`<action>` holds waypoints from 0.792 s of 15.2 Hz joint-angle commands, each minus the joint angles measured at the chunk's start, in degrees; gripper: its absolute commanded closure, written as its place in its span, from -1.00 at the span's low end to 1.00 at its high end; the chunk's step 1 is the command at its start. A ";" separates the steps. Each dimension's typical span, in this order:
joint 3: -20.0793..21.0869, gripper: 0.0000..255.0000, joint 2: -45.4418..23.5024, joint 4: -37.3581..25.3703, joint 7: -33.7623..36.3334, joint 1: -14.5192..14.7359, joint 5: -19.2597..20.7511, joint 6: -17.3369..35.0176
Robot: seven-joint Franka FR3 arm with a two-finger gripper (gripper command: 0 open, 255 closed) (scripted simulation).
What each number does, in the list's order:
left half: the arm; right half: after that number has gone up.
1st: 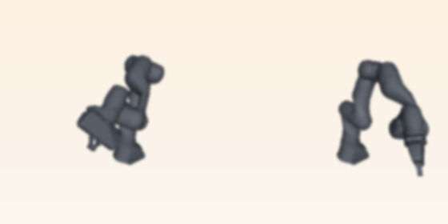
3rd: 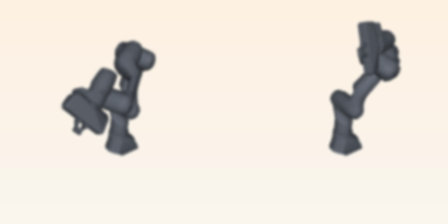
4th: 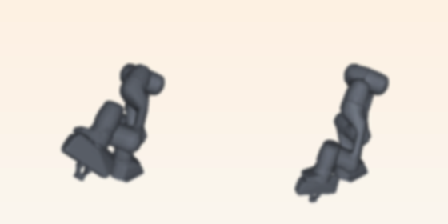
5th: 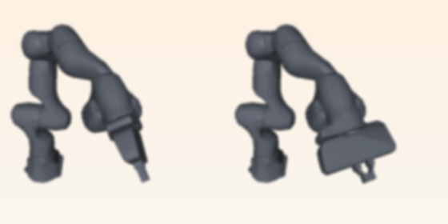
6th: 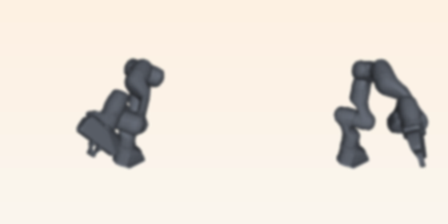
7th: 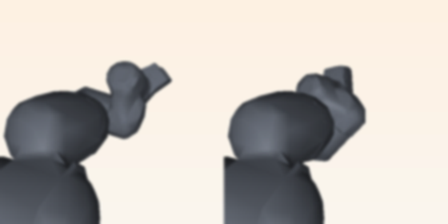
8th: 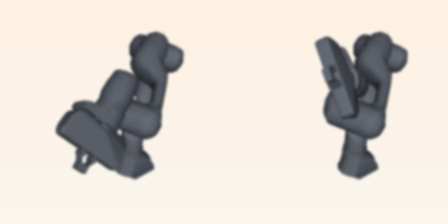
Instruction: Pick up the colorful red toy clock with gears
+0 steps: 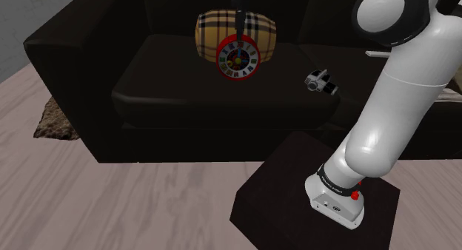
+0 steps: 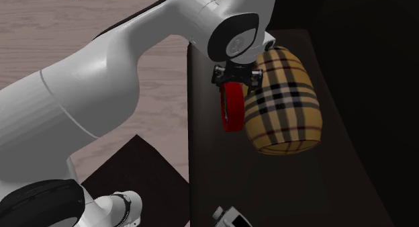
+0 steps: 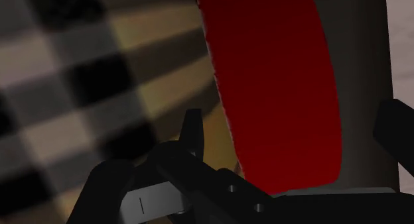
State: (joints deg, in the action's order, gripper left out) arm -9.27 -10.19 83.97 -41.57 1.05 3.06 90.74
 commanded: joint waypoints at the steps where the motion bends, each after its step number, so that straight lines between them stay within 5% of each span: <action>1: 0.02 -1.00 0.06 2.20 0.15 0.02 0.01 2.16; 3: 0.02 -1.00 0.07 2.21 0.15 0.02 0.02 2.16; 4: 0.03 1.00 0.00 2.16 0.16 0.03 0.00 2.18; 12: 0.00 1.00 0.02 2.22 0.11 0.00 0.00 2.24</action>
State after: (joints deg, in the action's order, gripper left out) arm -9.25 -10.11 86.10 -41.48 1.07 3.05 92.97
